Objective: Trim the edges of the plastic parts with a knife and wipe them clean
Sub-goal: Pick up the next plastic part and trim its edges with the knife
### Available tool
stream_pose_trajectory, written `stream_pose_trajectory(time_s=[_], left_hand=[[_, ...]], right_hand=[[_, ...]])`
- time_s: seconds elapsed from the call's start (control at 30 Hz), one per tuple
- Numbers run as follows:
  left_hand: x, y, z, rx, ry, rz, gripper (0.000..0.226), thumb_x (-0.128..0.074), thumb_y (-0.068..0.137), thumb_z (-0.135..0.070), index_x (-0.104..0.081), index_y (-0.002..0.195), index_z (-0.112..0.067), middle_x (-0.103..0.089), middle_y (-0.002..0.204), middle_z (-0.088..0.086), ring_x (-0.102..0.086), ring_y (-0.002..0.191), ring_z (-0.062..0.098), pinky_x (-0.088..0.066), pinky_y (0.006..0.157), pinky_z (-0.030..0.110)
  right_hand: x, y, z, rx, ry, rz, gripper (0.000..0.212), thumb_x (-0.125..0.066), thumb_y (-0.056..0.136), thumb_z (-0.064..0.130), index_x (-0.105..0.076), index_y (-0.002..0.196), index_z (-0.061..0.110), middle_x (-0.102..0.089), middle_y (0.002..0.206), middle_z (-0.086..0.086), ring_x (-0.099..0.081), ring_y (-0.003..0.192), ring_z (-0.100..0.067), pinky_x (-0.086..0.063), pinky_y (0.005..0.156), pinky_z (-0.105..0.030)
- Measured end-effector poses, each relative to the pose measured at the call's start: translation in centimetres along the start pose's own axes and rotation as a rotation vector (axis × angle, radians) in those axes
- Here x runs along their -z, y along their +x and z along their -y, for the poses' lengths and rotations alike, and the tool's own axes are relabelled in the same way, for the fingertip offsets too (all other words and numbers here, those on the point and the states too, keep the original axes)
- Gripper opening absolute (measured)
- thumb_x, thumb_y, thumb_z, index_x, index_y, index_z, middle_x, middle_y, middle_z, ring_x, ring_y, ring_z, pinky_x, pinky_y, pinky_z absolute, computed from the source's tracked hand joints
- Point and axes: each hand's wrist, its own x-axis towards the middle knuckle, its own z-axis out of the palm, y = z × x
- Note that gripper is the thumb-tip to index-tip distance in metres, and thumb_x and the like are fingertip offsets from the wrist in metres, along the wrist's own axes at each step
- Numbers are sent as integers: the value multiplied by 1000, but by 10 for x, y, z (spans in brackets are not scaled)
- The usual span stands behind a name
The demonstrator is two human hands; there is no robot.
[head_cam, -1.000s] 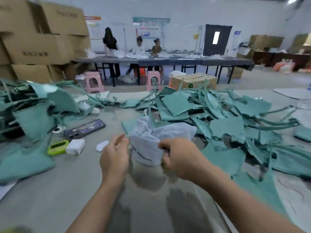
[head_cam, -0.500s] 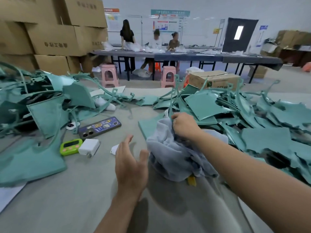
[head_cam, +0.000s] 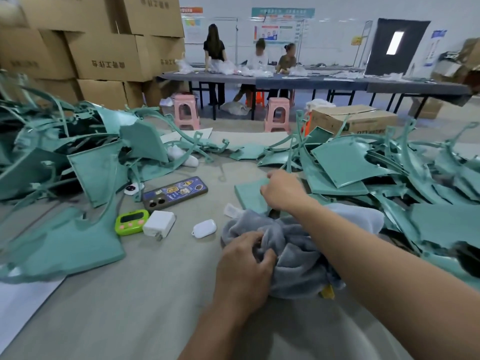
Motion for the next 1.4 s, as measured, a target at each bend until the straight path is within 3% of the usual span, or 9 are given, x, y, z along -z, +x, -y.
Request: stream_pose_trajectory(time_s=[0.23,0.43,0.6,0.83,0.93,1.03,1.2,1.33,1.4], left_hand=[[-1,-1,2,-28,1,18,19,-55,86,-36,-67,97,-26,-67,98,-16,-58,89,4,-49,78,25],[2,-3,2,-2,44,38,9,-56,86,-38,-52,80,-33,-56,81,-17,-52,79,8,-36,63,12],[1,-3,4,-25,33,34,11,-54,84,-35,-60,90,-28,-61,92,-15,-54,85,8,-41,74,19],[-1,-3,1,-1,37,24,22,-57,93,-35,-66,111,-27,-67,112,-9,-60,102,14,-49,91,30],[7,-6,-8,-36,-98,-190,42,-49,96,-43,-61,133,-27,-64,128,-8,-55,120,9,-43,105,26],[20,-9,-18,-68,-403,-251,45,-43,92,-54,-60,130,-38,-69,117,-14,-62,114,3,-47,95,20],[18,-10,-33,80,-950,-110,42,-71,87,-14,-64,128,-18,-78,102,2,-72,91,14,-57,74,25],[29,3,-27,314,-1240,-61,36,-55,94,1,-64,127,-12,-75,114,11,-73,101,23,-60,82,36],[36,7,-19,378,-1347,-71,38,-48,99,-2,-60,133,-14,-73,122,10,-71,109,24,-58,88,38]], right_hand=[[-14,13,3,56,-482,313,100,-55,83,70,-19,160,17,-37,155,-23,-34,142,-41,-31,114,-52],[-15,5,20,176,-539,437,55,-55,80,23,-48,132,7,-55,130,-14,-52,93,-31,-51,75,-37],[-8,-7,21,205,-306,-18,19,-58,81,9,-57,99,13,-64,89,-8,-62,77,-30,-45,62,-35],[91,-59,11,146,638,-529,21,-53,88,5,-71,95,14,-68,83,-9,-59,74,-26,-48,62,-34],[101,-117,2,40,1356,-453,25,-55,94,-2,-73,92,15,-79,88,-1,-74,79,-17,-59,64,-28],[68,-159,-14,-241,1596,-309,18,-54,100,-1,-70,98,7,-78,89,-9,-76,77,-16,-60,62,-27],[4,-194,-20,-198,1357,-40,15,-63,94,-1,-74,104,-2,-78,95,-19,-75,91,-36,-61,81,-49],[12,-208,-28,104,912,23,25,-77,77,12,-77,98,26,-78,82,9,-72,75,-5,-56,68,-26],[19,-206,-37,111,514,-41,63,-82,69,34,-56,122,55,-71,77,24,-65,71,5,-44,62,-11]])
